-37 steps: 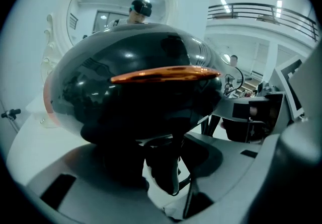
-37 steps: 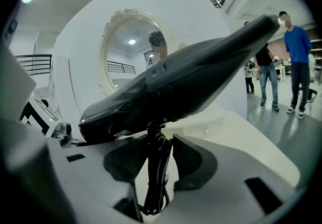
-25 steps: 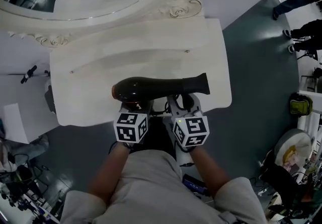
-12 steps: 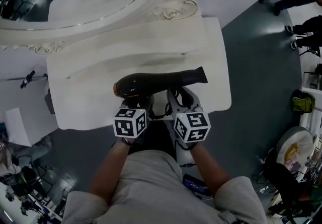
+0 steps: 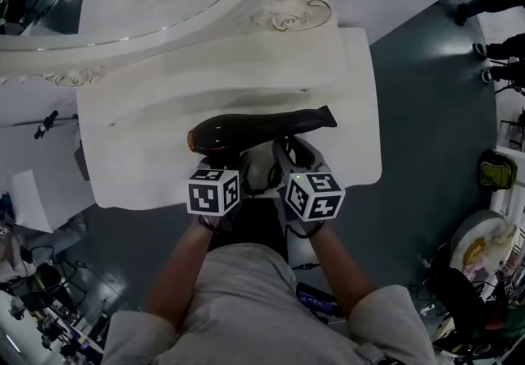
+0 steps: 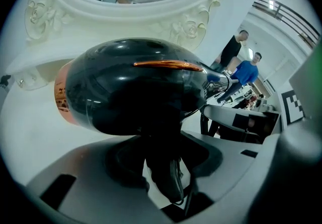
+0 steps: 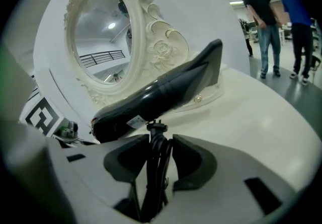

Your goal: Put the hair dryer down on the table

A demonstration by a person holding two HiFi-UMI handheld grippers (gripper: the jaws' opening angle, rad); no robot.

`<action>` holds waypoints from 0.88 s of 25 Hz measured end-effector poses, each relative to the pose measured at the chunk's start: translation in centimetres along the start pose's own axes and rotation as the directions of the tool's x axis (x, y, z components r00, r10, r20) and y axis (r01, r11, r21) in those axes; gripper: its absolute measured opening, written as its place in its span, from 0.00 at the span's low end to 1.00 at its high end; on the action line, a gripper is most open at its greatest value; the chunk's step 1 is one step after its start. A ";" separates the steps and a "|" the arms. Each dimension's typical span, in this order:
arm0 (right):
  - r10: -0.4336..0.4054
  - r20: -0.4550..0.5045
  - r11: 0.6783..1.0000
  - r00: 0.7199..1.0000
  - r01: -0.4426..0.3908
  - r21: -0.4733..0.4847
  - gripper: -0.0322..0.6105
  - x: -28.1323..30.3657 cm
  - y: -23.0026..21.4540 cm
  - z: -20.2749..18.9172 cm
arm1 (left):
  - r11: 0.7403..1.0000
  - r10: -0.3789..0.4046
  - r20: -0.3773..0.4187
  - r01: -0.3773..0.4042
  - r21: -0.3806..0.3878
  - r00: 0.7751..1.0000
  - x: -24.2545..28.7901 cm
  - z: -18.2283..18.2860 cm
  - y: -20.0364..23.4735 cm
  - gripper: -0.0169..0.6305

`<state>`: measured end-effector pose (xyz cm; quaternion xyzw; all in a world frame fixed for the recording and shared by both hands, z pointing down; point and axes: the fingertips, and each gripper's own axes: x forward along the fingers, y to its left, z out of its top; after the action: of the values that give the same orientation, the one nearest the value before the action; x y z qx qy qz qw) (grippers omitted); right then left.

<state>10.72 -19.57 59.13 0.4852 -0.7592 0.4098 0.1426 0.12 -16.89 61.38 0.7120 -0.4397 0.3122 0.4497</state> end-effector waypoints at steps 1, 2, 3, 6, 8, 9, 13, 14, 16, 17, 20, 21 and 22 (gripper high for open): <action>0.002 -0.003 1.000 1.000 -0.002 0.007 0.29 0.1 -0.1 0.0 | 1.000 -0.001 -0.005 0.001 -0.005 1.000 0.1 0.0 0.1 0.32; 0.003 -0.006 1.000 1.000 -0.003 0.013 0.29 0.3 -0.2 -0.1 | 1.000 -0.001 -0.009 0.001 -0.008 1.000 0.2 0.1 0.1 0.32; 0.003 -0.009 1.000 1.000 -0.003 0.017 0.29 0.4 -0.3 -0.1 | 1.000 -0.002 -0.012 0.002 -0.013 1.000 0.4 0.1 0.2 0.32; 0.003 -0.022 1.000 1.000 -0.002 0.030 0.29 0.9 -0.5 -0.2 | 0.999 -0.005 -0.019 0.004 -0.042 1.000 0.8 0.1 0.6 0.32; 0.002 -0.034 0.999 0.999 -0.001 0.042 0.29 1.1 -0.6 -0.4 | 0.998 -0.007 -0.027 0.005 -0.068 1.000 1.0 0.1 0.7 0.32; 0.000 -0.040 0.999 0.999 0.002 0.047 0.29 1.2 -0.8 -0.4 | 0.997 -0.008 -0.033 0.006 -0.079 0.999 1.1 0.2 0.7 0.32; -0.004 -0.058 0.998 0.998 0.008 0.070 0.29 1.6 -1.2 -0.8 | 0.996 -0.011 -0.042 0.007 -0.094 0.999 1.5 0.5 0.4 0.32; -0.002 -0.061 0.997 0.998 0.007 0.075 0.29 1.6 -1.3 -0.9 | 0.995 -0.014 -0.041 0.010 -0.097 0.999 1.6 0.6 0.3 0.32; 0.001 -0.067 0.997 0.998 0.004 0.082 0.29 1.8 -1.4 -1.0 | 0.994 -0.018 -0.038 0.014 -0.108 0.999 1.7 0.7 0.3 0.32; 0.003 -0.070 0.996 0.998 0.003 0.084 0.29 1.9 -1.4 -1.0 | 0.993 -0.018 -0.037 0.014 -0.115 0.999 1.7 0.8 0.4 0.32; 0.005 -0.075 0.996 0.997 0.002 0.090 0.29 2.0 -1.4 -0.9 | 0.992 -0.017 -0.034 0.013 -0.128 0.999 1.7 1.1 0.5 0.31; 0.005 -0.075 0.996 0.997 0.002 0.092 0.29 2.0 -1.4 -0.9 | 0.992 -0.018 -0.034 0.013 -0.128 0.999 1.7 1.1 0.4 0.31; 0.004 -0.074 0.996 0.997 0.003 0.094 0.29 1.9 -1.4 -0.9 | 0.992 -0.019 -0.034 0.014 -0.127 0.999 1.8 1.2 0.4 0.31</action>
<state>10.84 -20.35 61.59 0.4757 -0.7332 0.4629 0.1477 0.59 -18.69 62.56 0.6800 -0.4447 0.2925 0.5043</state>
